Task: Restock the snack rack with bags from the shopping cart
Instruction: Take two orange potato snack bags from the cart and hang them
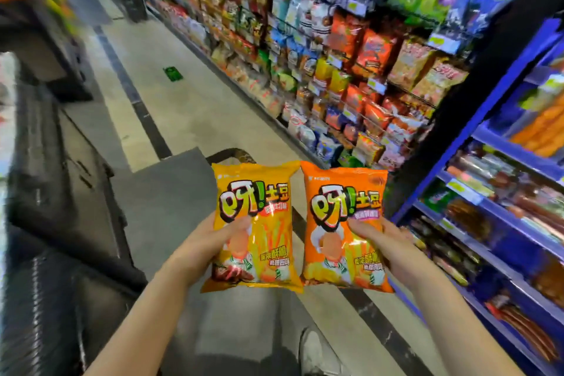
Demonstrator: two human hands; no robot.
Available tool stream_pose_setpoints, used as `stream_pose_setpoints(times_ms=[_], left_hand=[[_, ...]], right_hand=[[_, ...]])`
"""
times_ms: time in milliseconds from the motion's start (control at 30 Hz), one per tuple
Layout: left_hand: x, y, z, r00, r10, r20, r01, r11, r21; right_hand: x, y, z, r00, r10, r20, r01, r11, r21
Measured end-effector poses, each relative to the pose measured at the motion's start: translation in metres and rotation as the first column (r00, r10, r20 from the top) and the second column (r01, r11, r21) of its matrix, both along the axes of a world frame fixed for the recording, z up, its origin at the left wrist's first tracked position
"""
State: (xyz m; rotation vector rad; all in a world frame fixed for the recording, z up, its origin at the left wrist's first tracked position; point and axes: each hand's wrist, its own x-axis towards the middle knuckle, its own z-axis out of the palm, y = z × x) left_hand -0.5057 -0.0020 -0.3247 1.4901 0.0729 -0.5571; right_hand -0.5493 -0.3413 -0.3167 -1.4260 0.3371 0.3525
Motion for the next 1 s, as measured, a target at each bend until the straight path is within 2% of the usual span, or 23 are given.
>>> stream_pose_setpoints(times_ms=[267,633,1000], left_hand=[[0.065,0.104,-0.016,0.968,0.247,-0.052,-0.248,0.968,-0.03],[0.239,0.167,0.001,0.896,0.444,-0.018,-0.445,0.895,-0.023],[0.399,0.23,0.014,0.893,0.448,0.035,-0.448,0.894,-0.024]], right_hand=[[0.161,0.099,-0.022,0.962,0.273,0.019,-0.273,0.962,0.023],[0.396,0.179,-0.022,0.881,0.471,0.046,-0.473,0.879,0.053],[0.568,0.247,-0.01,0.892,0.448,0.055,-0.451,0.89,0.06]])
